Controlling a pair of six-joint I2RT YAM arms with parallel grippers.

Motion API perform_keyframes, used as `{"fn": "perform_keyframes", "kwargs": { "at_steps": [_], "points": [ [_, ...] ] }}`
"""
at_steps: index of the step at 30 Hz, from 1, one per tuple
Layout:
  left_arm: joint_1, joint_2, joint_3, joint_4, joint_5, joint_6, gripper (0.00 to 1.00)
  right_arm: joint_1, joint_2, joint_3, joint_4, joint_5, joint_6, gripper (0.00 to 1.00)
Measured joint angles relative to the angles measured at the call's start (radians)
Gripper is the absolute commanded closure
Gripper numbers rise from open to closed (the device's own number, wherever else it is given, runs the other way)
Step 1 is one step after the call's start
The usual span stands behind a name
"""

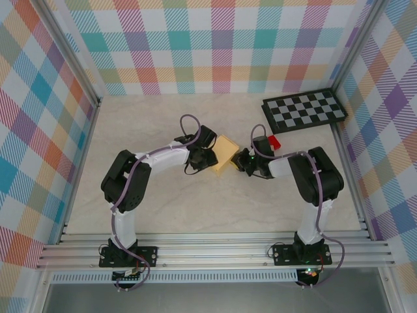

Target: Fold the paper box

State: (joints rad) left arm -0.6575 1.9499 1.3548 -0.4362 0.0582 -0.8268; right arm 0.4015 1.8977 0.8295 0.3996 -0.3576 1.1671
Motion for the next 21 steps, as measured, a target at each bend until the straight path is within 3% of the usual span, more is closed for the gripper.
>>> {"fn": "perform_keyframes", "kwargs": {
  "at_steps": [13, 21],
  "points": [
    [0.000, 0.001, 0.003, -0.009, -0.035, -0.038, 0.64, 0.105, -0.004, 0.048, -0.082, 0.094, 0.122, 0.90],
    [0.000, 0.000, 0.000, 0.007, -0.062, -0.056, 0.64, 0.197, -0.034, 0.034, -0.135, 0.058, 0.191, 0.90]
  ]
}}
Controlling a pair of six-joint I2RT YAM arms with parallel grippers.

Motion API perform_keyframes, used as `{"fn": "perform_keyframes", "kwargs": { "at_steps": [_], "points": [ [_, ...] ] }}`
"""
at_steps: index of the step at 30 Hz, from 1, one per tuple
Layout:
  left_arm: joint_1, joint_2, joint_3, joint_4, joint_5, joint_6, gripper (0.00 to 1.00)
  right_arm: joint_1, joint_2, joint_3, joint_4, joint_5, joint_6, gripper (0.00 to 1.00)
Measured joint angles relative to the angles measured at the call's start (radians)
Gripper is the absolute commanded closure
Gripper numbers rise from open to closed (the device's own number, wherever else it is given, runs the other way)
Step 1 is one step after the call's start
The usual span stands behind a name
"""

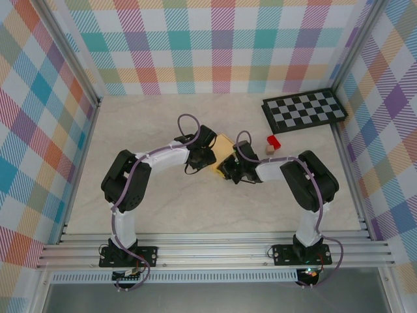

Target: Fold the paper box

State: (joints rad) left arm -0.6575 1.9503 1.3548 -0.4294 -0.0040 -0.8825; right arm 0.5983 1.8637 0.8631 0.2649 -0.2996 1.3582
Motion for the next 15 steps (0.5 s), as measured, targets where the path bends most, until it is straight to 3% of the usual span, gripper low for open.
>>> {"fn": "perform_keyframes", "kwargs": {
  "at_steps": [7, 15],
  "points": [
    [-0.002, 0.009, -0.011, 0.068, 0.048, -0.032, 0.65, 0.070, -0.003, -0.016, 0.070, -0.101, 0.050, 0.90],
    [-0.003, 0.011, -0.017, 0.100, 0.101, -0.034, 0.65, 0.064, -0.125, -0.066, 0.000, -0.028, 0.010, 0.90]
  ]
}}
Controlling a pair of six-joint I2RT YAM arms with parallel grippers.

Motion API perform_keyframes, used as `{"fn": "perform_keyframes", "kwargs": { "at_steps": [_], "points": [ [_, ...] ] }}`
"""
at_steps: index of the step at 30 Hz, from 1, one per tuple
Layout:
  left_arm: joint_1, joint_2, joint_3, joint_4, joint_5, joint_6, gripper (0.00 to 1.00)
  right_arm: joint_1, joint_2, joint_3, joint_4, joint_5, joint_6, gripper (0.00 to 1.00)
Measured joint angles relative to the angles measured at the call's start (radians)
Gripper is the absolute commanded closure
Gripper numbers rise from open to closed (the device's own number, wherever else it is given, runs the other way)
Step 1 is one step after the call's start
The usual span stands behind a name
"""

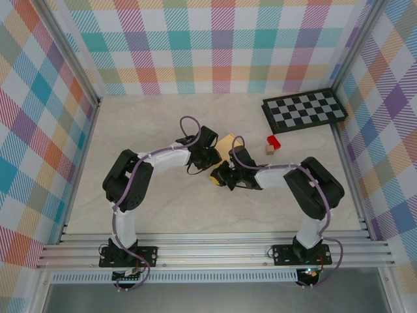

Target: Fold the paper box

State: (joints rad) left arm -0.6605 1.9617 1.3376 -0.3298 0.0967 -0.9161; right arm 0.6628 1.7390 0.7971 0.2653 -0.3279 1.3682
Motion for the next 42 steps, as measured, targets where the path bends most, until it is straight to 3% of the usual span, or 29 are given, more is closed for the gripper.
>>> {"fn": "perform_keyframes", "kwargs": {
  "at_steps": [7, 15, 22, 28, 37, 42],
  "points": [
    [0.011, 0.008, 0.043, -0.074, 0.037, 0.051, 0.62, -0.049, -0.237, -0.016, -0.211, 0.063, -0.122, 0.89],
    [0.033, 0.019, 0.174, -0.217, 0.064, 0.114, 0.58, -0.160, -0.351, -0.053, -0.418, 0.093, -0.251, 0.89],
    [0.125, 0.015, 0.221, -0.251, 0.096, 0.227, 0.55, -0.201, -0.305, -0.049, -0.450, 0.084, -0.327, 0.89],
    [0.216, 0.039, 0.257, -0.188, 0.148, 0.373, 0.51, -0.201, -0.192, -0.041, -0.374, 0.052, -0.330, 0.91],
    [0.222, 0.233, 0.324, -0.050, 0.240, 0.435, 0.51, -0.189, -0.082, -0.041, -0.236, 0.019, -0.273, 0.95],
    [0.215, 0.249, 0.276, 0.006, 0.255, 0.419, 0.51, -0.170, -0.037, -0.041, -0.185, 0.010, -0.242, 0.96]
  ]
}}
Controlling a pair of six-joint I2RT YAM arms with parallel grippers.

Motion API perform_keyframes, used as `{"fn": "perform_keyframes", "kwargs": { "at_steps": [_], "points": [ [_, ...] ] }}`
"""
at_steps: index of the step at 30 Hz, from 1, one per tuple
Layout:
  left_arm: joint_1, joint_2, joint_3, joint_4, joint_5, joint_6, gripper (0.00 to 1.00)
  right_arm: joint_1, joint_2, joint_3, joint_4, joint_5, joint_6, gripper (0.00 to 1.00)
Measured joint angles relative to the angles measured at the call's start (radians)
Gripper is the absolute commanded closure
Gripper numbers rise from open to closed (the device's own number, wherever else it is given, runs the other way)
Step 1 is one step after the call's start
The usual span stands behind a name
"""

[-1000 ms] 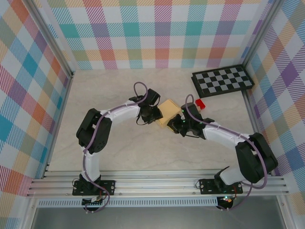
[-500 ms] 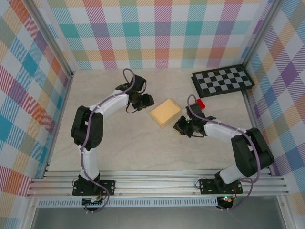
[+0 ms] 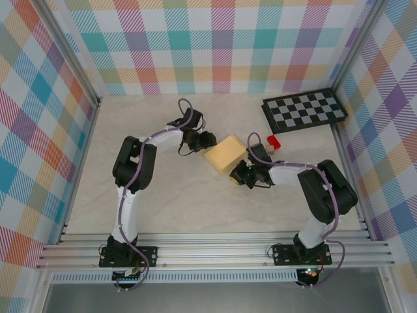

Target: Fold the paper box

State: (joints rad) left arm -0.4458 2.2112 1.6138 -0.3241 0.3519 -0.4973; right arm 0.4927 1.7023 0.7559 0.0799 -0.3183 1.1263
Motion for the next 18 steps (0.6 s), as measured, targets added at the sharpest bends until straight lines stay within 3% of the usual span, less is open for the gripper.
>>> {"fn": "perform_keyframes", "kwargs": {
  "at_steps": [12, 18],
  "points": [
    [-0.032, -0.059, -0.134, 0.143, -0.044, -0.092, 0.51, 0.002, 0.079, 0.047, 0.057, -0.016, 0.022, 0.96],
    [-0.068, -0.142, -0.258, 0.208, -0.174, -0.248, 0.51, -0.003, 0.088, 0.048, 0.071, -0.047, 0.105, 0.97]
  ]
}}
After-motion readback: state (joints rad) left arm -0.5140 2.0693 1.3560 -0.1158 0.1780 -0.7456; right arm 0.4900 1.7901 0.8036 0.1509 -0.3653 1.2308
